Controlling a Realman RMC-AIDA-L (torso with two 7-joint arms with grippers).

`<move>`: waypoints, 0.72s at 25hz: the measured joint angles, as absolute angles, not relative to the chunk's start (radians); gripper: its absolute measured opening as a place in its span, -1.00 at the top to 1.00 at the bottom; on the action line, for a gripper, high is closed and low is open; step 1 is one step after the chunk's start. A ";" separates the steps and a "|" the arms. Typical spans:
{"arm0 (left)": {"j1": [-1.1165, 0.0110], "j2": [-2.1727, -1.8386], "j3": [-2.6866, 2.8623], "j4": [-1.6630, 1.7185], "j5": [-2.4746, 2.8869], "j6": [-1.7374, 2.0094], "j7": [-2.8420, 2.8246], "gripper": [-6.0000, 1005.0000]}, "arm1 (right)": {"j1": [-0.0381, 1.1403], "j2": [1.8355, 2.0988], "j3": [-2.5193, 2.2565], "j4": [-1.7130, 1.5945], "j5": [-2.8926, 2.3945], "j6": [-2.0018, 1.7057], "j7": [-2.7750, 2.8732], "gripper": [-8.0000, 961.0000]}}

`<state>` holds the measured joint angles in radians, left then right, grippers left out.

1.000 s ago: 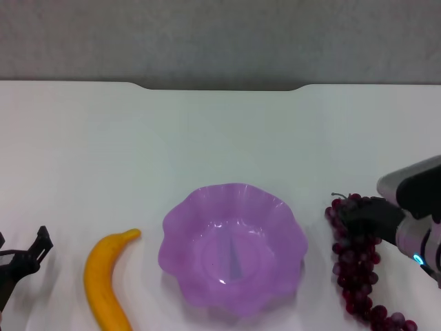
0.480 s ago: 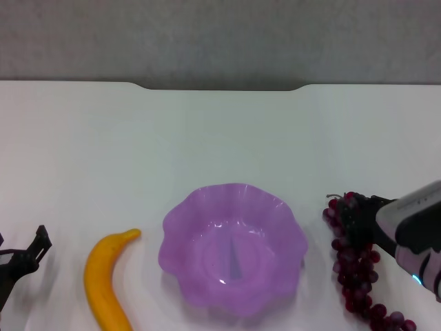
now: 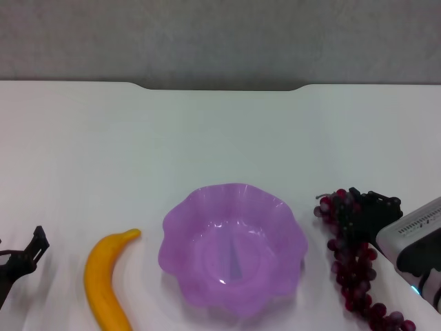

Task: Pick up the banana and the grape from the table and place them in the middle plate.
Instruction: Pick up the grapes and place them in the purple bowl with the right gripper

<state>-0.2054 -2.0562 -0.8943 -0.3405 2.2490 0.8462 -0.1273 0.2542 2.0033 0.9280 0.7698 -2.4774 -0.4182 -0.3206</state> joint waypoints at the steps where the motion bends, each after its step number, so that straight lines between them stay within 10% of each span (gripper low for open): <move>1: -0.205 -2.056 -0.894 -0.340 2.249 0.846 -0.127 -0.76 | 0.251 2.003 0.922 0.771 -2.477 -0.431 -0.321 0.42; 18: -0.201 -2.055 -0.894 -0.336 2.246 0.847 -0.128 -0.76 | 0.160 1.999 0.877 0.871 -2.643 -0.680 -0.322 0.43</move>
<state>-0.2008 -2.0555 -0.8944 -0.3358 2.2457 0.8469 -0.1279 0.1602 1.9986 0.8766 0.8714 -2.6435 -0.6801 -0.3222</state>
